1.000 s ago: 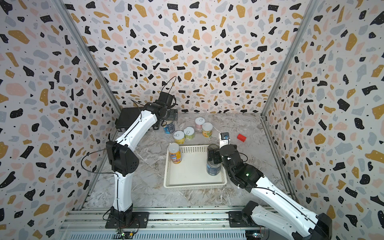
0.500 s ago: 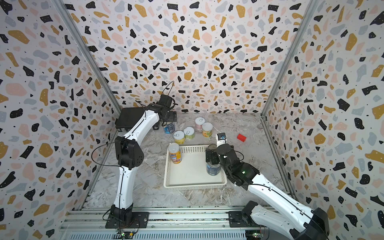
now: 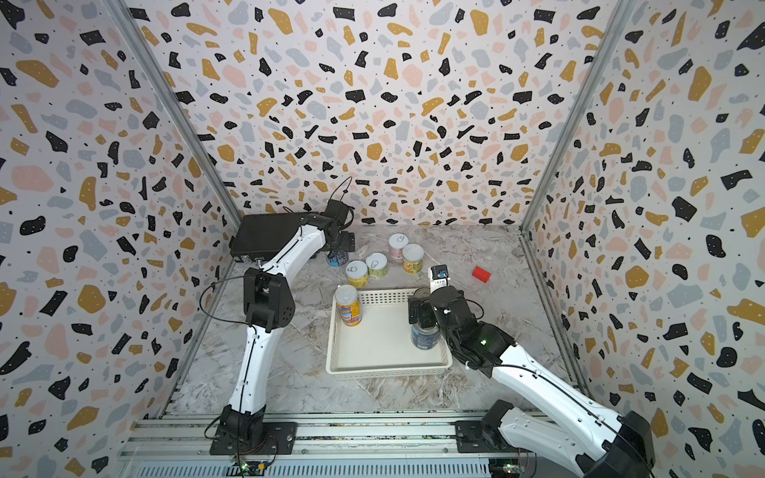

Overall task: Put the canned food in the basket
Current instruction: Pick up the canned food from the center of the board.

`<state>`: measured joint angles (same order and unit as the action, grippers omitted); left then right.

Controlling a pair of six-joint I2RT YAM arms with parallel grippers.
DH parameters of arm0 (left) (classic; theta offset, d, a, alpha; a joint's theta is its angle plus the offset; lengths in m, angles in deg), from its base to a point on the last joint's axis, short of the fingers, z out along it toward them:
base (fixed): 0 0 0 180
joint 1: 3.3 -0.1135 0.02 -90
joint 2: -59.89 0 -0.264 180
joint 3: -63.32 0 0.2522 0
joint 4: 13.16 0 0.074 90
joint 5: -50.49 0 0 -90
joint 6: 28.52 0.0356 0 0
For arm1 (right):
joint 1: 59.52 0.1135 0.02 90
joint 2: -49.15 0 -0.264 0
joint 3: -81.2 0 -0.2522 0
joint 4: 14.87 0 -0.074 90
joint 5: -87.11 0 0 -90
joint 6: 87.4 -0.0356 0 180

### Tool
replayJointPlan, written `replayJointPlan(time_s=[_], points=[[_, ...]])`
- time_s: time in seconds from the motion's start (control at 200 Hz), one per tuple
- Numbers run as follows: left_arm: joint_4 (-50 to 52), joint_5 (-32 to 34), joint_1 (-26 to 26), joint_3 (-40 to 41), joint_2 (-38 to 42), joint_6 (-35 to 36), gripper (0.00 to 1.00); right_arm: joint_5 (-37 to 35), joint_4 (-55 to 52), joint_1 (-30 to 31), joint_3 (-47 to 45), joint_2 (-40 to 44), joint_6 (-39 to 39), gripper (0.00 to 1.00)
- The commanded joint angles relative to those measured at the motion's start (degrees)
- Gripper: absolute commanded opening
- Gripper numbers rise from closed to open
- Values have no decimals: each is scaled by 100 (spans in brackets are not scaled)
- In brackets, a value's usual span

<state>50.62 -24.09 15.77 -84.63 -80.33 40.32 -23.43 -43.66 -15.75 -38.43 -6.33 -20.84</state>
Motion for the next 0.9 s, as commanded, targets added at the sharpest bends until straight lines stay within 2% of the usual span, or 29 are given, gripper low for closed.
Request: replayJointPlan(time_s=[0.0, 0.32, 0.576, 0.686, 0.821, 0.896], points=[[-280, -108, -136, -186, -65, -76, 100, 18, -24, -19, 129, -19, -69, 100], [-458, -548, -246, -656, -350, 135, 100, 108, 9, -17, 138, -138, -97, 100], [-441, -435, -292, -696, -444, 227, 100, 167, 26, -17, 121, -94, -128, 100], [-475, -538, -336, -673, -454, 226, 90, 191, 26, -17, 121, -85, -135, 100], [-465, -597, -337, -661, -419, 217, 71, 197, 23, -17, 120, -75, -140, 100], [-473, -589, -336, -598, -359, 186, 68, 212, 18, -13, 121, -68, -144, 100]])
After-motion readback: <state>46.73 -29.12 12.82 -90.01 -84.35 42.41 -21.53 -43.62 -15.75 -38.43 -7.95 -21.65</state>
